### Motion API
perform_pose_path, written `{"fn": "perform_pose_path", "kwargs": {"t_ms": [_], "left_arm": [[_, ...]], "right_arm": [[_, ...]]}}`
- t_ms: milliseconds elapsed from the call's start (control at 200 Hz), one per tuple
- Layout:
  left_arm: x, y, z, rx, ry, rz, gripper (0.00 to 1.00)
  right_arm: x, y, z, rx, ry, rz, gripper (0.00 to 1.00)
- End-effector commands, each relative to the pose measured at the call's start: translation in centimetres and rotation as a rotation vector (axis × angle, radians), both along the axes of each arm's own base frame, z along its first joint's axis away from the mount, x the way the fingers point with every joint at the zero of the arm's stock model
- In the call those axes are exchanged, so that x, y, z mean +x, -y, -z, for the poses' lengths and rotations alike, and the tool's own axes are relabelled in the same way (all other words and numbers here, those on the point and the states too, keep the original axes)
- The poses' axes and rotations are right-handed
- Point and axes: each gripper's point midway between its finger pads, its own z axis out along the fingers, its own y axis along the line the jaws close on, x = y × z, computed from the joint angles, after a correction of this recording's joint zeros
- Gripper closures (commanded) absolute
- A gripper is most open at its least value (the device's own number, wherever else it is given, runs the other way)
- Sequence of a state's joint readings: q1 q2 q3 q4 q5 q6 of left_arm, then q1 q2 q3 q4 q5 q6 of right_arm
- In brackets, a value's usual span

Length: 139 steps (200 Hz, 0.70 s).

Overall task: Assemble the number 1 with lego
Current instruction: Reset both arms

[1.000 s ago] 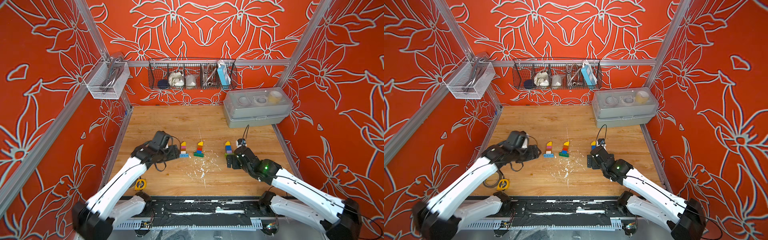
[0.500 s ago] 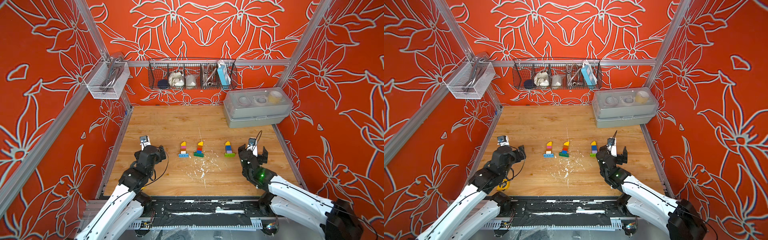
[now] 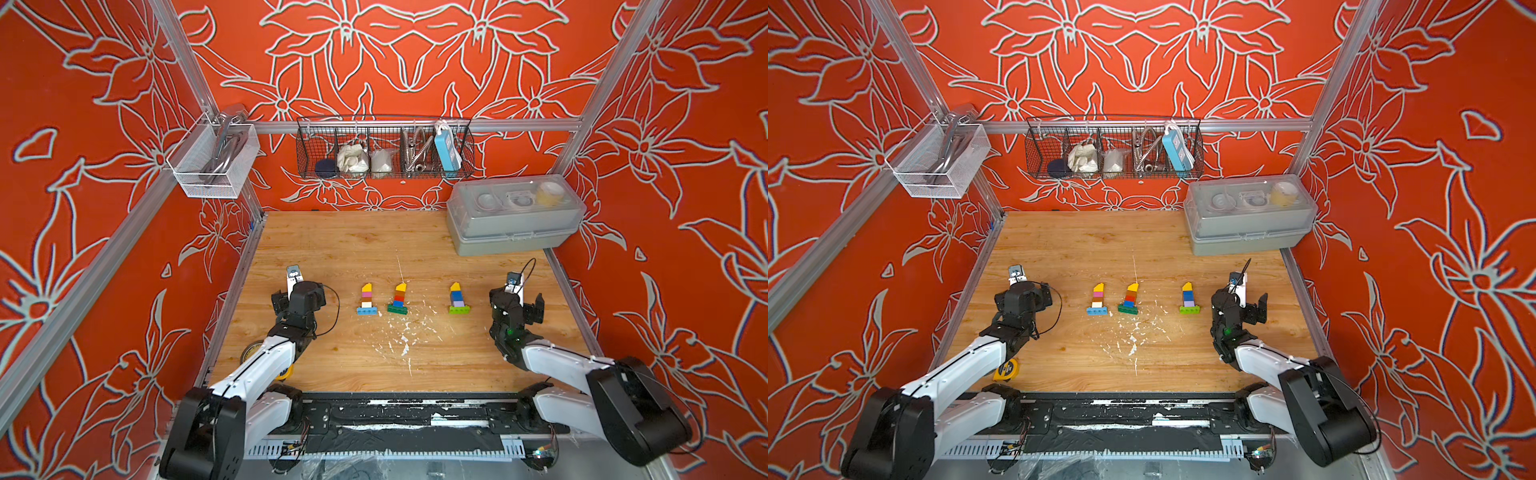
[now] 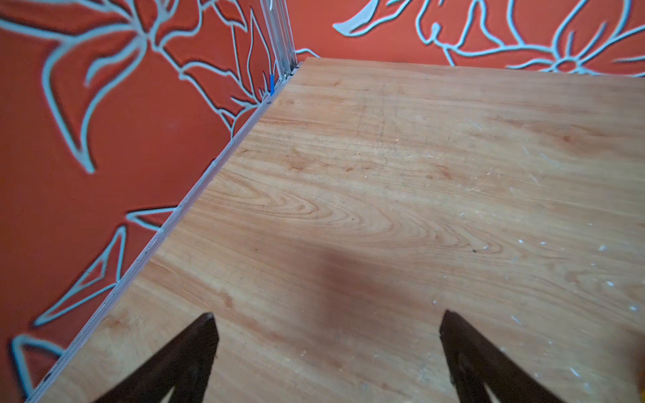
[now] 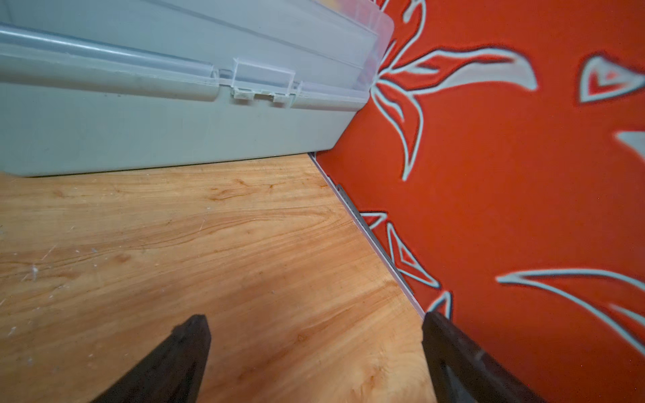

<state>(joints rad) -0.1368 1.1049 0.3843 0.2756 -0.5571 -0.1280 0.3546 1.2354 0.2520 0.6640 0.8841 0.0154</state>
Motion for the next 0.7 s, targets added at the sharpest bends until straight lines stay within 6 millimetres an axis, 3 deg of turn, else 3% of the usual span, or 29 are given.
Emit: {"fn": "perform_pose_path", "kwargs": {"t_ms": [0,70,140,275,510,691], "left_arm": [[2.2,-0.1,-1.2,-0.008,0.101,0.037,0.01],[3.1,-0.1,-0.1,-0.012,0.1,0.057,0.01],[3.3,-0.7,1.9,-0.039,0.077,0.04,0.01],[5.0,0.5,2.5,-0.052,0.015,0.126,0.01],[4.8,0.6,2.7,-0.056,0.017,0.135,0.01],[2.9,1.0,2.6,-0.057,0.134,0.161,0.01]], "right_arm": [[2.2,0.2,-1.9,0.018,0.096,-0.009,0.0],[2.9,1.0,-1.4,0.035,0.14,-0.011,0.0],[3.4,0.4,-0.5,0.05,0.048,-0.037,0.01],[4.3,-1.4,0.2,0.085,0.041,-0.205,0.0],[4.6,-1.4,0.7,0.135,0.028,-0.257,0.0],[2.5,-2.2,0.7,0.132,0.135,-0.341,0.0]]}}
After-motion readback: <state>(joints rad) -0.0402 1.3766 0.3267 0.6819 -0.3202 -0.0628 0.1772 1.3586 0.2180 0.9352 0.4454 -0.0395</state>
